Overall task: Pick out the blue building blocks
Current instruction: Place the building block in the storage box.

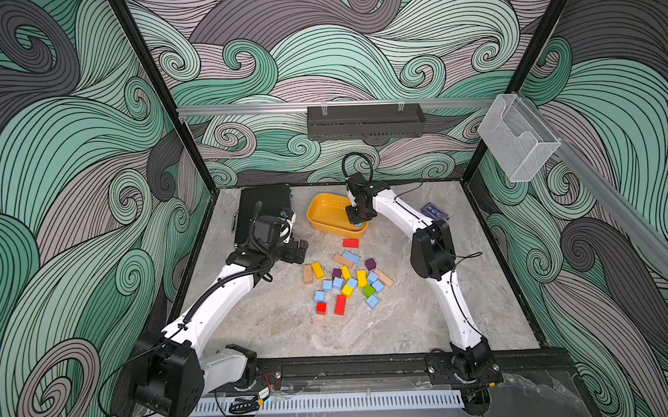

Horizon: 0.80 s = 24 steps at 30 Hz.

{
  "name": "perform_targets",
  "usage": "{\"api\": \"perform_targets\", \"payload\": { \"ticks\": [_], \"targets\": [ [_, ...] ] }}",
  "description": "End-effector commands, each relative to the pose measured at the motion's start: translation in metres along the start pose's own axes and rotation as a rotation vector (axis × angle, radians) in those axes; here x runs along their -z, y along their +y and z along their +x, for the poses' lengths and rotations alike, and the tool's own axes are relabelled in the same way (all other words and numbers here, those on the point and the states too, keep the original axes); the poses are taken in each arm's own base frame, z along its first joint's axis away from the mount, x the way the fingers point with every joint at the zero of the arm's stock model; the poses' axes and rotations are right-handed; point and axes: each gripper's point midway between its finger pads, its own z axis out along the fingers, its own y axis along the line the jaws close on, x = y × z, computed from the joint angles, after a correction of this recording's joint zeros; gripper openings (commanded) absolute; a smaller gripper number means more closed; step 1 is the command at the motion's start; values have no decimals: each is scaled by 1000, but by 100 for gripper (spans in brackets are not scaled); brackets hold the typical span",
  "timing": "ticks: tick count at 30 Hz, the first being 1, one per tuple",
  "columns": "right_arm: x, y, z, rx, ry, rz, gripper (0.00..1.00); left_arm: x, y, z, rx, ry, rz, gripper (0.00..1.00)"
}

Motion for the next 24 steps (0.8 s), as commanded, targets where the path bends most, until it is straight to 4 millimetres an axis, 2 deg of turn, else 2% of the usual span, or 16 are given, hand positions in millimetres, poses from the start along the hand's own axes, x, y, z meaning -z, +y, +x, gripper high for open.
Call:
{"api": "perform_targets", "payload": {
  "ticks": [1,9,22,24],
  "targets": [
    [-2,0,5,36,20,20,0,-3,7,6,-1,24,-26,99],
    [-6,-6,14,74,50,50,0,-1,7,13,-12,55,-23,99],
    [-7,-19,25,121,77,115,7,1,9,14,-41,64,-36,99],
    [-6,-18,25,124,78,110,10,1,9,15,-41,64,-36,99]
  ]
}}
